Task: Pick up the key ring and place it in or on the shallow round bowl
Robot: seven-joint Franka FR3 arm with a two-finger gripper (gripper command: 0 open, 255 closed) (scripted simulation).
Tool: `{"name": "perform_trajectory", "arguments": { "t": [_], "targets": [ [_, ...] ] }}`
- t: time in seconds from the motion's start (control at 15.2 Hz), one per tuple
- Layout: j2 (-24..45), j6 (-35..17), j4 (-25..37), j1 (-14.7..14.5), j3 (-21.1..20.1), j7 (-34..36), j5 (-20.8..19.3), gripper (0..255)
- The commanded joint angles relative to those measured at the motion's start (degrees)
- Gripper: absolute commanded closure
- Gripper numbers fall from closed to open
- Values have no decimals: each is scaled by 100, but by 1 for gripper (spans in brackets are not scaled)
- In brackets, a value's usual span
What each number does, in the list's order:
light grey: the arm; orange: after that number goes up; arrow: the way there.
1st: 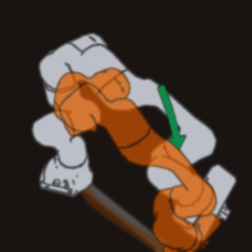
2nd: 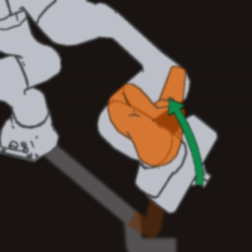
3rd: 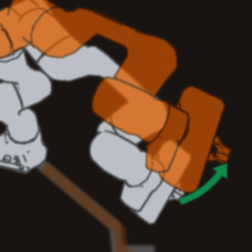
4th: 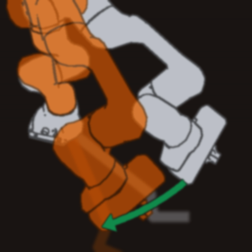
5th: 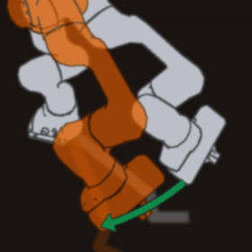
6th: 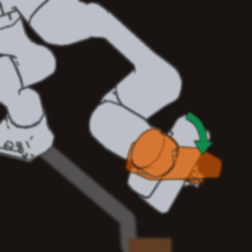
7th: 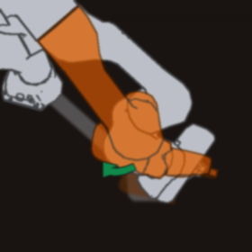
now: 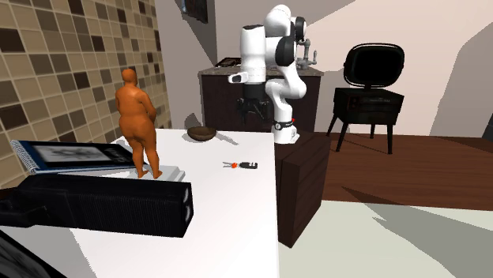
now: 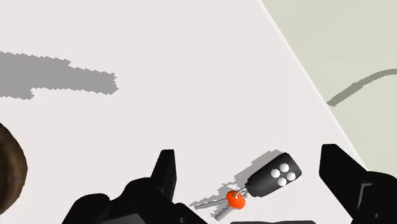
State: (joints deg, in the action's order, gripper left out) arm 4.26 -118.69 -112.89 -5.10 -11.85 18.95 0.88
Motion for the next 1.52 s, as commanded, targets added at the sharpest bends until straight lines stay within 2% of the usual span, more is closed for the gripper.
{"name": "perform_trajectory", "arguments": {
  "t": [0.0, 0.4, 0.92, 1.45],
  "targets": [
    [492, -61, 417, -63, -32, 112, -162, 0],
    [1879, -64, 1744, -349, -32, 392, -607, 0],
    [2167, -533, 1557, -382, 7, 439, -683, 0],
    [2166, -532, 1557, -382, 7, 439, -683, 0]
  ]
}}
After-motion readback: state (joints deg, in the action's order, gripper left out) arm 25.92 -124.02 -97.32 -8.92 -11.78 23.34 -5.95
